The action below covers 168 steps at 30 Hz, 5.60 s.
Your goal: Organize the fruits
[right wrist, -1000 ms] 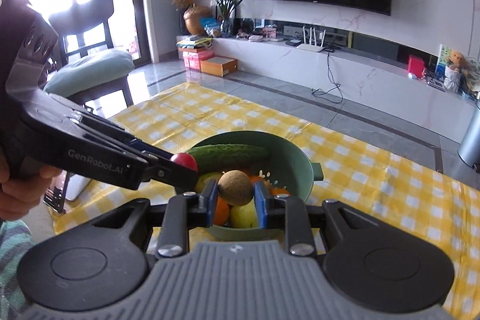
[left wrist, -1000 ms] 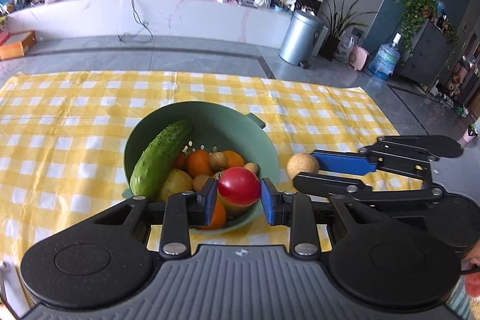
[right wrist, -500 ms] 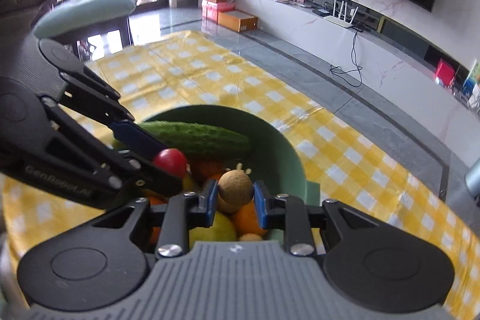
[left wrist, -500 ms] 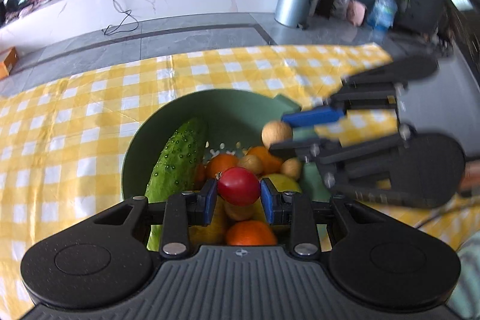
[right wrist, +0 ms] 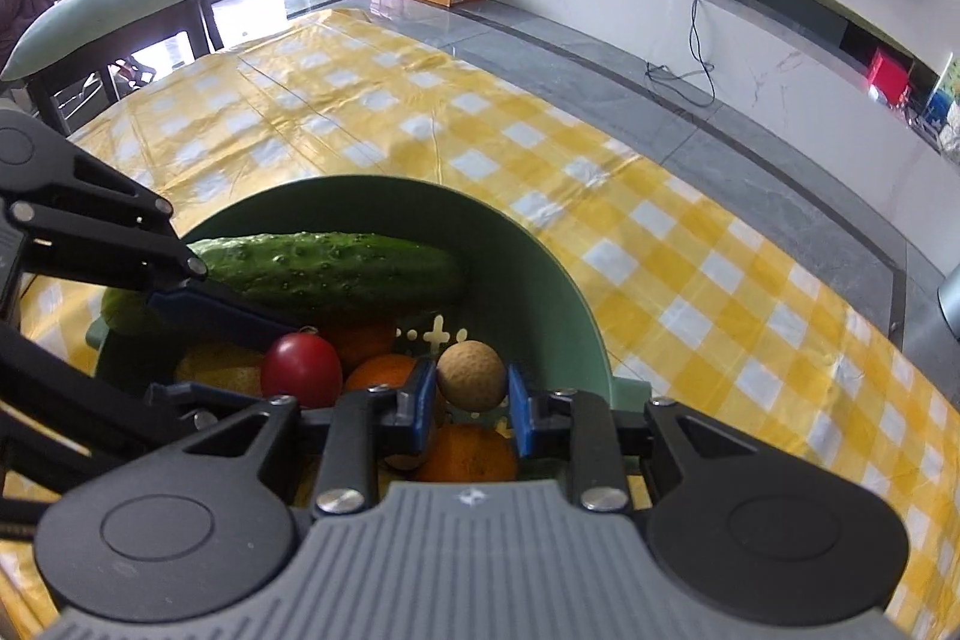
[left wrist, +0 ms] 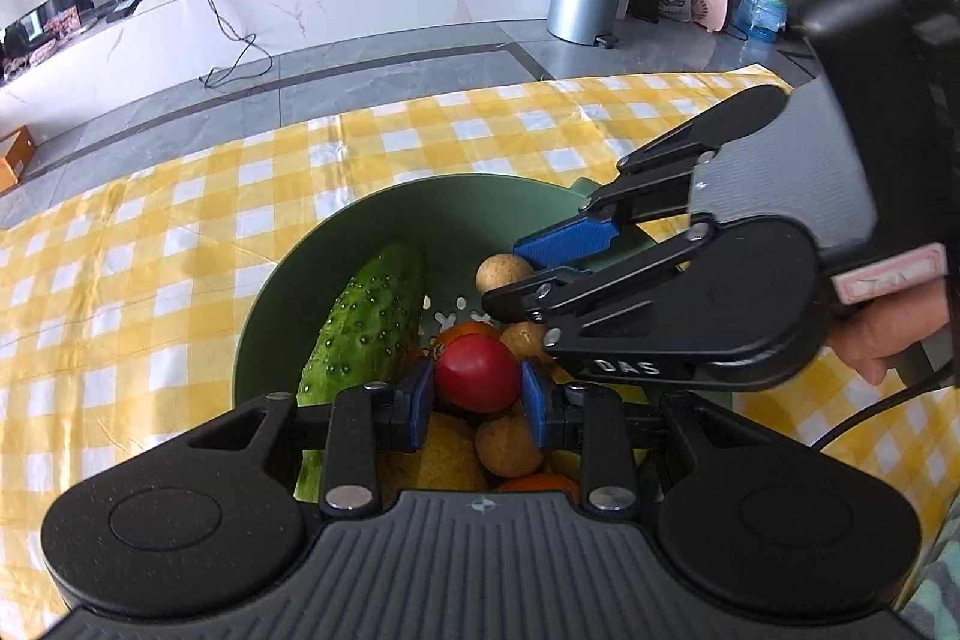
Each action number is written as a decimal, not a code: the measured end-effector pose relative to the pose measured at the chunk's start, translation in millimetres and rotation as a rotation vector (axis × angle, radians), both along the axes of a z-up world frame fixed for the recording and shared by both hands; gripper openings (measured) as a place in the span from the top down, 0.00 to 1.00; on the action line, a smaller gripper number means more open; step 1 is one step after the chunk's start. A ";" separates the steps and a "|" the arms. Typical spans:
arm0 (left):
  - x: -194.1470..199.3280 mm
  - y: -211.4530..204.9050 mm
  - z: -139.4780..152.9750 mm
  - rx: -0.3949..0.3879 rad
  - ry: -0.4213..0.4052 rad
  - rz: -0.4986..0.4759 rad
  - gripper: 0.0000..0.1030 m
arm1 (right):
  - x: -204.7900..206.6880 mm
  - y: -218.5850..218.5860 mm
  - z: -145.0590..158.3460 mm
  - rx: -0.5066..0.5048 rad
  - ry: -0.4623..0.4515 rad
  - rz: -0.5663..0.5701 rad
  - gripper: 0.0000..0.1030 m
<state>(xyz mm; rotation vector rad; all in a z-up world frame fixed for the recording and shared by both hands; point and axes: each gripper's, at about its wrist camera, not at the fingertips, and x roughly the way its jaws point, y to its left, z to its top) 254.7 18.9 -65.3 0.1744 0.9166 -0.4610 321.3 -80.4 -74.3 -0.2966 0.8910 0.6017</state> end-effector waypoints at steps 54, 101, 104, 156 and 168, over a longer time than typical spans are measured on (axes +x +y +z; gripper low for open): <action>-47.8 -40.1 60.5 0.108 -0.093 0.239 0.41 | -74.6 -96.6 72.3 0.277 -0.106 -0.269 0.42; -204.4 -23.8 41.7 0.048 -0.311 0.417 0.06 | -292.2 -83.4 56.8 0.211 -0.355 -0.490 0.04; -199.1 -23.4 34.5 0.046 -0.283 0.422 0.06 | -286.7 -85.8 49.4 0.227 -0.333 -0.501 0.04; -183.3 -29.1 24.3 0.045 -0.237 0.407 0.06 | -274.2 -89.2 33.3 0.226 -0.316 -0.522 0.04; -184.0 -29.6 24.6 0.044 -0.236 0.406 0.06 | -274.6 -89.8 33.6 0.227 -0.315 -0.522 0.04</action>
